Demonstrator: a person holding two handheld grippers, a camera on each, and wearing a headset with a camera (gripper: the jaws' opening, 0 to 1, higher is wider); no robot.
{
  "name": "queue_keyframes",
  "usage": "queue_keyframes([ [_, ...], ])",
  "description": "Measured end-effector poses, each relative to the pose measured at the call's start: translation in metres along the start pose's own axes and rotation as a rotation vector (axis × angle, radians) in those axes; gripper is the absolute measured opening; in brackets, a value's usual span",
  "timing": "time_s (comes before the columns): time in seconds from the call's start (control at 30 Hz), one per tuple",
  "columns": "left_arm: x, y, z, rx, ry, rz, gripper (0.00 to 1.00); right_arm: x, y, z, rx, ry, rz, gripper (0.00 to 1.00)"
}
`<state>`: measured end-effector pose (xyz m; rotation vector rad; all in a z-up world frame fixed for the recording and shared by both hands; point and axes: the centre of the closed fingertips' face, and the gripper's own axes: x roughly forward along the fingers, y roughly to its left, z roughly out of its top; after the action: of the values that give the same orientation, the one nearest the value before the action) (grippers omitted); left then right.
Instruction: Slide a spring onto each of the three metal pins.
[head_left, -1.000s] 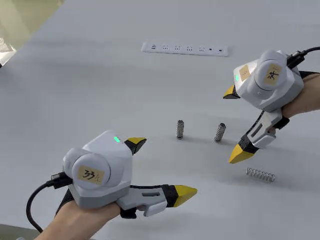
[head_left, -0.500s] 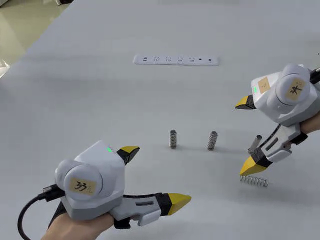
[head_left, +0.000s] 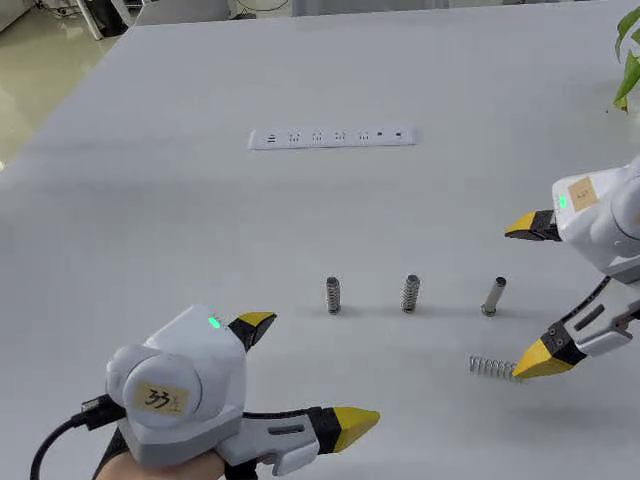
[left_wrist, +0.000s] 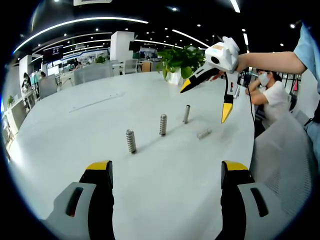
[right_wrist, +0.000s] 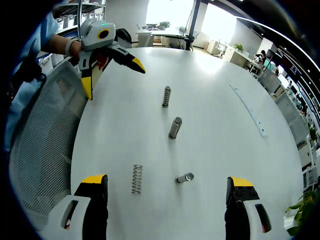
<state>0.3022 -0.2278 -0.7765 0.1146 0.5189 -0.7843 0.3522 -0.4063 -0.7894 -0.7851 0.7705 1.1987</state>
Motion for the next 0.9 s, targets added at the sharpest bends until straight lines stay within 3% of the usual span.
queue_keyframes([
  [0.1,0.000,0.001,0.000,0.003,0.003,-0.001,0.88,-0.008,0.005,-0.005,0.053,-0.029,-0.014,0.99],
  [0.4,0.001,0.000,0.000,0.014,0.014,-0.011,0.88,-0.017,0.019,-0.025,0.120,-0.046,-0.033,0.98],
  [0.9,0.008,-0.004,0.003,0.049,0.040,-0.043,0.88,-0.033,0.024,-0.049,0.205,-0.082,-0.085,0.98],
])
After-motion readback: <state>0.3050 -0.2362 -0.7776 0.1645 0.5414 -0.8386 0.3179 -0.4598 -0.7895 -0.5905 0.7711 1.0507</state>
